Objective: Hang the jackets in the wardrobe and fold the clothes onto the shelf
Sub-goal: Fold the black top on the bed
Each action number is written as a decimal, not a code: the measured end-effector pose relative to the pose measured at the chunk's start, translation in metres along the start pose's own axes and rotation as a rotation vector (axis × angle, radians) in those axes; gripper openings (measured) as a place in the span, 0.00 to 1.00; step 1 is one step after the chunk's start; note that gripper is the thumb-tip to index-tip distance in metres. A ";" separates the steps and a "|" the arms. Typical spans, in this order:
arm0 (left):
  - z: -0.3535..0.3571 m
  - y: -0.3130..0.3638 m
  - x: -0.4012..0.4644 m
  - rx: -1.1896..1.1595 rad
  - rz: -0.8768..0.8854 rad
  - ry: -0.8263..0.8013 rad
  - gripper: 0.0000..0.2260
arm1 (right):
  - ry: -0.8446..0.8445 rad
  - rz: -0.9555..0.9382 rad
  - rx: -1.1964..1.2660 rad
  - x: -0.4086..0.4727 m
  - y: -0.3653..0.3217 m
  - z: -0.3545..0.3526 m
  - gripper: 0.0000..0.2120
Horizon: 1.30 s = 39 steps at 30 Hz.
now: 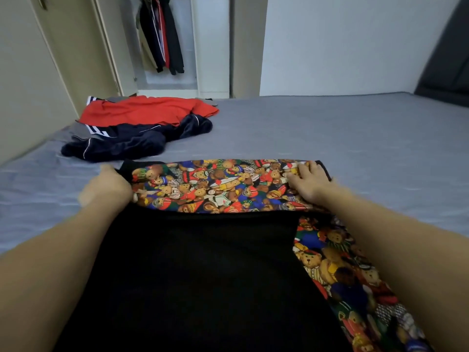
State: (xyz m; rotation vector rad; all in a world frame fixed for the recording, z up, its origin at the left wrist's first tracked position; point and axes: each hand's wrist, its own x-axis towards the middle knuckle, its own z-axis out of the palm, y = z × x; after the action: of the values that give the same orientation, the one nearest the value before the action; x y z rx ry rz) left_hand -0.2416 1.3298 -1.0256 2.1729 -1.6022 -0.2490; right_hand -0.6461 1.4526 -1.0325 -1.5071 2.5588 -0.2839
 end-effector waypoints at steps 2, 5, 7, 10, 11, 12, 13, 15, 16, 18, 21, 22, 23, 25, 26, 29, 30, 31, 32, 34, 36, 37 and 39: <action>0.000 0.001 -0.005 0.261 0.043 0.088 0.17 | -0.019 0.018 -0.088 0.002 -0.004 0.021 0.34; 0.019 0.045 -0.026 0.209 0.437 0.232 0.19 | 0.030 0.026 -0.161 0.013 -0.004 0.036 0.38; 0.042 0.077 -0.040 0.180 0.629 0.021 0.24 | 0.113 -0.033 -0.154 0.020 0.006 0.036 0.41; 0.083 0.077 -0.050 0.271 0.570 -0.355 0.32 | 0.137 -0.086 -0.113 0.019 0.027 0.044 0.44; 0.093 0.070 -0.049 0.274 0.549 -0.379 0.34 | 0.144 -0.094 -0.108 0.018 0.031 0.050 0.45; 0.098 0.065 -0.046 0.277 0.545 -0.371 0.35 | 0.158 -0.107 -0.105 0.017 0.032 0.054 0.46; 0.099 0.062 -0.042 0.288 0.544 -0.356 0.36 | 0.169 -0.113 -0.101 0.018 0.034 0.057 0.47; 0.091 0.054 -0.031 0.348 0.513 -0.315 0.39 | 0.179 -0.117 -0.092 0.018 0.033 0.058 0.46; 0.085 0.047 -0.026 0.388 0.491 -0.279 0.39 | 0.185 -0.121 -0.092 0.017 0.033 0.058 0.46; 0.077 0.033 -0.025 0.478 0.455 -0.190 0.39 | 0.192 -0.118 -0.109 0.011 0.031 0.057 0.44; 0.069 0.026 -0.041 0.618 0.344 -0.142 0.39 | 0.146 -0.093 -0.118 -0.009 0.028 0.055 0.43; 0.066 0.027 -0.047 0.621 0.305 -0.157 0.38 | 0.115 -0.096 -0.111 -0.019 0.026 0.054 0.42; 0.063 0.027 -0.054 0.585 0.276 -0.187 0.38 | 0.085 -0.118 -0.098 -0.033 0.024 0.053 0.40; 0.057 0.022 -0.068 0.430 0.267 -0.287 0.38 | 0.048 -0.239 -0.065 -0.067 0.018 0.055 0.35; 0.052 0.018 -0.079 0.360 0.290 -0.351 0.37 | 0.025 -0.314 -0.059 -0.086 0.015 0.057 0.33; 0.033 0.003 -0.127 0.250 0.436 -0.569 0.37 | -0.073 -0.428 -0.080 -0.134 0.010 0.059 0.31; 0.021 -0.003 -0.150 0.236 0.503 -0.674 0.40 | -0.107 -0.434 -0.099 -0.149 0.010 0.057 0.31; 0.009 -0.007 -0.172 0.237 0.581 -0.787 0.44 | -0.140 -0.436 -0.116 -0.159 0.009 0.054 0.30; -0.004 -0.013 -0.196 0.259 0.667 -0.904 0.49 | -0.177 -0.435 -0.125 -0.170 0.008 0.051 0.29; -0.034 -0.024 -0.237 0.354 0.831 -1.132 0.52 | -0.257 -0.421 -0.157 -0.191 0.005 0.041 0.29; -0.062 -0.032 -0.267 0.491 0.926 -1.299 0.51 | -0.342 -0.373 -0.229 -0.205 -0.003 0.028 0.29; -0.073 -0.034 -0.280 0.570 0.948 -1.322 0.53 | -0.370 -0.355 -0.281 -0.210 -0.009 0.020 0.29; -0.084 -0.038 -0.304 0.749 0.951 -1.241 0.57 | -0.343 -0.382 -0.404 -0.225 -0.023 0.006 0.27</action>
State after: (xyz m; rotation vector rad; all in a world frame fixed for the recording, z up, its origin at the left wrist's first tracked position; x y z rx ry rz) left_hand -0.2723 1.6453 -0.9992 1.2361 -3.6543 -0.8886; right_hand -0.5171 1.6380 -1.0238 -1.9764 2.1300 0.4422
